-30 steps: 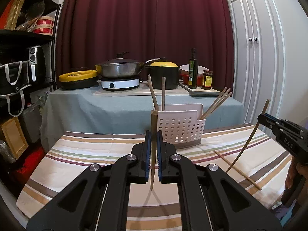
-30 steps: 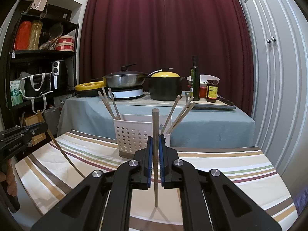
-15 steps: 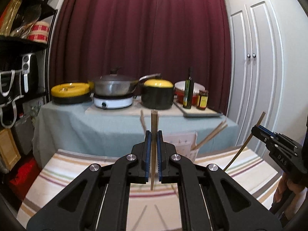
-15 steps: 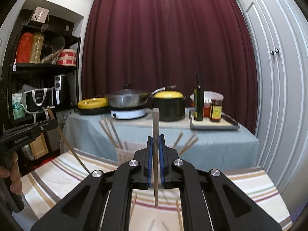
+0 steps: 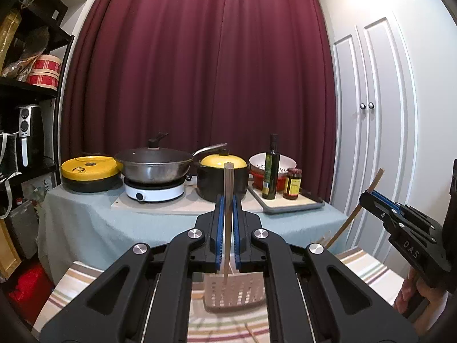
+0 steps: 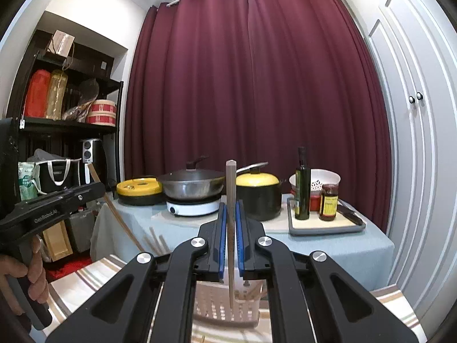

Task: Organize utensils
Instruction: 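Lift the chopstick upright over the holder with the left gripper while the right gripper does likewise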

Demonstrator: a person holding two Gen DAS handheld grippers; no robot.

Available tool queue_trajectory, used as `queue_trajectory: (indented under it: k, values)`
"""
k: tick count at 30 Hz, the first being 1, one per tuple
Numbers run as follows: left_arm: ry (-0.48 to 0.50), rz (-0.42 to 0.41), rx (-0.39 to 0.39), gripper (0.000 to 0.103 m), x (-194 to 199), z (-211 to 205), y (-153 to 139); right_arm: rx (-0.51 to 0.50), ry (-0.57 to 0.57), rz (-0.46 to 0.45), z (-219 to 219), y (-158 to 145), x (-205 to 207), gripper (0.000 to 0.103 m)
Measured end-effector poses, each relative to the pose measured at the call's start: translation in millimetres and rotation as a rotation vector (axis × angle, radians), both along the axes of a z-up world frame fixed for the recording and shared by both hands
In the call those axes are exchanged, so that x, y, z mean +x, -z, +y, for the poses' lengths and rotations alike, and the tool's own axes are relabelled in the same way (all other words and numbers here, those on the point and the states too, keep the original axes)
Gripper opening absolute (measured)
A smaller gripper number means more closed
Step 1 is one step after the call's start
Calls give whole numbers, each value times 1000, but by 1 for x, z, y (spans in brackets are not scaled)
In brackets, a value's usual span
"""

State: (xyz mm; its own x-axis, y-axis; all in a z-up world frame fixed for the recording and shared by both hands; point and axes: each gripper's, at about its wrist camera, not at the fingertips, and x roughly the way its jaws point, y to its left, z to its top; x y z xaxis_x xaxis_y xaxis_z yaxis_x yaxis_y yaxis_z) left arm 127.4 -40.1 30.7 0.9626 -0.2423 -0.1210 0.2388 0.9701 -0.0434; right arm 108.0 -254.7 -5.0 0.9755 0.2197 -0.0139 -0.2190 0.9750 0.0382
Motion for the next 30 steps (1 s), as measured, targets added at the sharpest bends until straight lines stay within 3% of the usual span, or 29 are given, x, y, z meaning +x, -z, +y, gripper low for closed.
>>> queue_trajectory:
  k: [13,30]
  values:
    - [-11,-6,10,6,52,-12,-2,18,0,-4,0,-7,48,7]
    - [2,148,46,6,106,-19,60,5,-13,176,3,54,106,7]
